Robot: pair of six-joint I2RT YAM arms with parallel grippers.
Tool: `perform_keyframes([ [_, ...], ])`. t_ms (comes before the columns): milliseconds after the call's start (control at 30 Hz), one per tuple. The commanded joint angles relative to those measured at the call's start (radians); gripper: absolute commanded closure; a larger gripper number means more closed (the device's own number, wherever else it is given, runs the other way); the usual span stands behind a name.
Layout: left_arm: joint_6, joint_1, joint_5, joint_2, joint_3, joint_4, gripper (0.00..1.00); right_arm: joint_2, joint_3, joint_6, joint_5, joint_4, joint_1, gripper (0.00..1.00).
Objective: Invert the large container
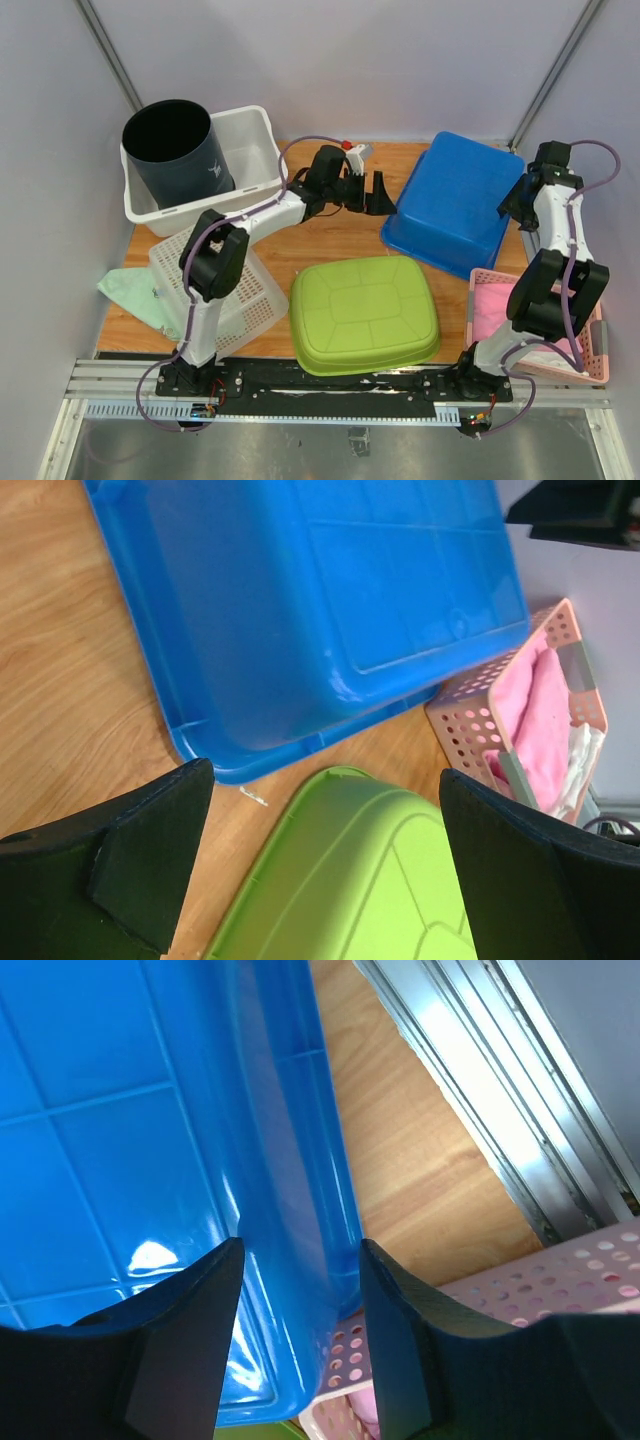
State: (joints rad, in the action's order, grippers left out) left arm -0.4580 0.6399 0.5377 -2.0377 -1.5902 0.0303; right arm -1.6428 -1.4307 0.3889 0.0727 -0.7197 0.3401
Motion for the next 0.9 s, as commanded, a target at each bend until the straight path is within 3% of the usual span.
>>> perform_keyframes([
  [0,-0.070,0.007,-0.001,-0.108,-0.050,0.053,0.01,0.033,-0.021,-0.014,0.074,-0.109,-0.014,0.48],
  [233,-0.113,0.035,0.037,-0.224,-0.157,0.106,0.01,0.205,0.045,0.044,0.059,-0.108,-0.013,0.38],
  [400,-0.076,0.102,0.068,-0.247,-0.198,0.137,0.01,0.331,0.169,0.053,-0.034,-0.009,-0.010,0.37],
  [567,-0.028,0.175,0.132,-0.262,-0.220,0.115,0.01,0.384,0.143,0.049,-0.042,-0.031,-0.006,0.37],
  [733,-0.006,0.187,0.205,-0.198,-0.173,0.111,0.01,0.406,0.117,0.053,-0.104,-0.033,-0.006,0.38],
  [867,0.076,0.181,0.192,-0.064,-0.125,0.015,0.01,0.401,0.119,0.023,-0.153,-0.016,-0.067,0.38],
])
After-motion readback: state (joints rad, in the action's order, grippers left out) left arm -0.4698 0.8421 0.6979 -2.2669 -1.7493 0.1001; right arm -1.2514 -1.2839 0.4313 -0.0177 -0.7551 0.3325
